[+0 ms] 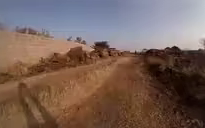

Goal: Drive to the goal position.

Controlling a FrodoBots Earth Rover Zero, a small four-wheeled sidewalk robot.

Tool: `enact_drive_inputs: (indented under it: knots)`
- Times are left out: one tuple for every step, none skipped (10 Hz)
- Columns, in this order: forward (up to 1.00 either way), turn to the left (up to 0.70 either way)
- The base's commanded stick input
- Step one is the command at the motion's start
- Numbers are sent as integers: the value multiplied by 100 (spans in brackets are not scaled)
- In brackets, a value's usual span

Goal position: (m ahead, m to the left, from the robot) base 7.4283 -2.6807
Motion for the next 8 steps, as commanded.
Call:
enact_drive_inputs:
  knots:
    - [70,0]
    - [70,0]
    - [70,0]
    - [70,0]
    - [70,0]
    - [70,0]
    - [70,-14]
    - [70,-35]
